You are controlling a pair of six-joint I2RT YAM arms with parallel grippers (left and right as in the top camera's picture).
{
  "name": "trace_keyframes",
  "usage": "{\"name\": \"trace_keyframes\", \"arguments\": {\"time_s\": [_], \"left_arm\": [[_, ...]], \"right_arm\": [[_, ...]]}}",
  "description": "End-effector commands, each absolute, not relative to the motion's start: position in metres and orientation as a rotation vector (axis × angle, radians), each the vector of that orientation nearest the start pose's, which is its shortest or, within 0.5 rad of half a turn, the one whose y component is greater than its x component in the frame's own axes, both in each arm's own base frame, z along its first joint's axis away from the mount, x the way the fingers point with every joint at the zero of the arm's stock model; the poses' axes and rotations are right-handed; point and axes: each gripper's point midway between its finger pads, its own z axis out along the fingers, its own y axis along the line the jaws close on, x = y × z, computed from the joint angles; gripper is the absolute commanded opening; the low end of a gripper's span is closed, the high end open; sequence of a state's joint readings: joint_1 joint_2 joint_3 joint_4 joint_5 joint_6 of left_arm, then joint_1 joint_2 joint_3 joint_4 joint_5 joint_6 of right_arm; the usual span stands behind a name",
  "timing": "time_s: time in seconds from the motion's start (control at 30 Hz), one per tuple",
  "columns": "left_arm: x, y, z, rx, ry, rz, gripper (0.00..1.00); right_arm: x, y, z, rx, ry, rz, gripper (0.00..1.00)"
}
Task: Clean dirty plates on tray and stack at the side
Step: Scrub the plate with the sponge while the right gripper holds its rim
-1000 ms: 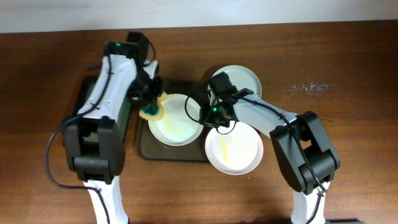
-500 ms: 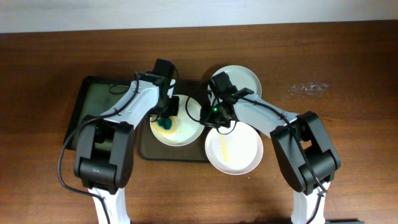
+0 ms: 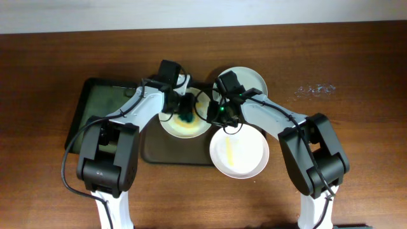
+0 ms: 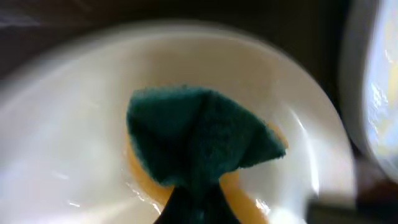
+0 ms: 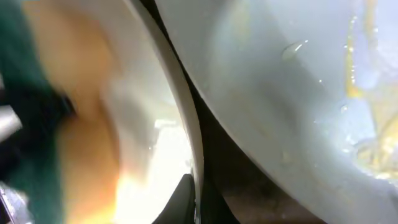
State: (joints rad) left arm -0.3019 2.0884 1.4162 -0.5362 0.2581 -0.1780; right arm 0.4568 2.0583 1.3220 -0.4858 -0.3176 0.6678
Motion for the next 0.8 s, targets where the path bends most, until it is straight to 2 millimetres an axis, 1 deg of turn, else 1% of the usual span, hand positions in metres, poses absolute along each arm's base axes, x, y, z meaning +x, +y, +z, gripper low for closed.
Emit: {"name": "trace_keyframes", "arguments": {"time_s": [0.0, 0.03, 0.1, 0.13, 0.17, 0.23, 0.27, 0.33, 0.37, 0.4, 0.43, 0.5, 0.53, 0.6, 0.67, 0.73, 0.77], "left_arm": [[0.461, -0.091, -0.007, -0.058, 2.722, 0.204, 0.00], [0.460, -0.080, -0.005, -0.110, 2.705, 0.290, 0.00], [0.455, -0.068, -0.004, -0.144, 2.704, 0.383, 0.00], [0.441, -0.066, -0.009, -0.126, 2.767, 0.397, 0.00], [0.425, -0.069, -0.014, -0.060, 2.849, 0.380, 0.00], [0.394, -0.088, -0.024, 0.191, 3.019, 0.225, 0.00], [0.372, -0.103, -0.027, 0.365, 3.104, 0.077, 0.00], [0.350, -0.124, -0.026, 0.602, 3.148, -0.164, 0.00], [0.338, -0.135, -0.023, 0.726, 3.147, -0.316, 0.00], [0.328, -0.141, -0.019, 0.805, 3.143, -0.444, 0.00], [0.319, -0.142, -0.015, 0.850, 3.146, -0.535, 0.00], [0.305, -0.137, -0.008, 0.905, 3.159, -0.666, 0.00], [0.302, -0.137, -0.006, 0.910, 3.155, -0.715, 0.00], [0.304, -0.143, -0.002, 0.882, 3.128, -0.799, 0.00], [0.302, -0.161, 0.006, 0.956, 3.024, -0.966, 0.00], [0.304, -0.166, 0.006, 0.980, 3.000, -0.960, 0.00], [0.310, -0.166, 0.002, 0.993, 2.985, -0.906, 0.00]], "right_arm": [[0.356, 0.244, -0.014, 0.193, 3.015, 0.641, 0.04], [0.356, 0.244, -0.015, 0.192, 3.016, 0.641, 0.04], [0.353, 0.248, -0.015, 0.175, 3.019, 0.640, 0.04], [0.349, 0.253, -0.015, 0.152, 3.023, 0.636, 0.04], [0.346, 0.257, -0.015, 0.138, 3.029, 0.631, 0.04], [0.342, 0.258, -0.016, 0.160, 3.043, 0.623, 0.04], [0.342, 0.257, -0.016, 0.167, 3.045, 0.627, 0.04], [0.343, 0.257, -0.015, 0.171, 3.045, 0.643, 0.04], [0.343, 0.257, -0.015, 0.173, 3.046, 0.649, 0.04], [0.342, 0.258, -0.014, 0.172, 3.048, 0.661, 0.04], [0.342, 0.258, -0.014, 0.171, 3.049, 0.663, 0.04], [0.342, 0.259, -0.014, 0.170, 3.048, 0.669, 0.04], [0.343, 0.259, -0.014, 0.169, 3.046, 0.673, 0.04], [0.343, 0.261, -0.013, 0.165, 3.041, 0.685, 0.04], [0.343, 0.261, -0.013, 0.160, 3.041, 0.686, 0.04], [0.343, 0.261, -0.013, 0.160, 3.041, 0.685, 0.04], [0.344, 0.261, -0.013, 0.160, 3.040, 0.686, 0.04]]}}
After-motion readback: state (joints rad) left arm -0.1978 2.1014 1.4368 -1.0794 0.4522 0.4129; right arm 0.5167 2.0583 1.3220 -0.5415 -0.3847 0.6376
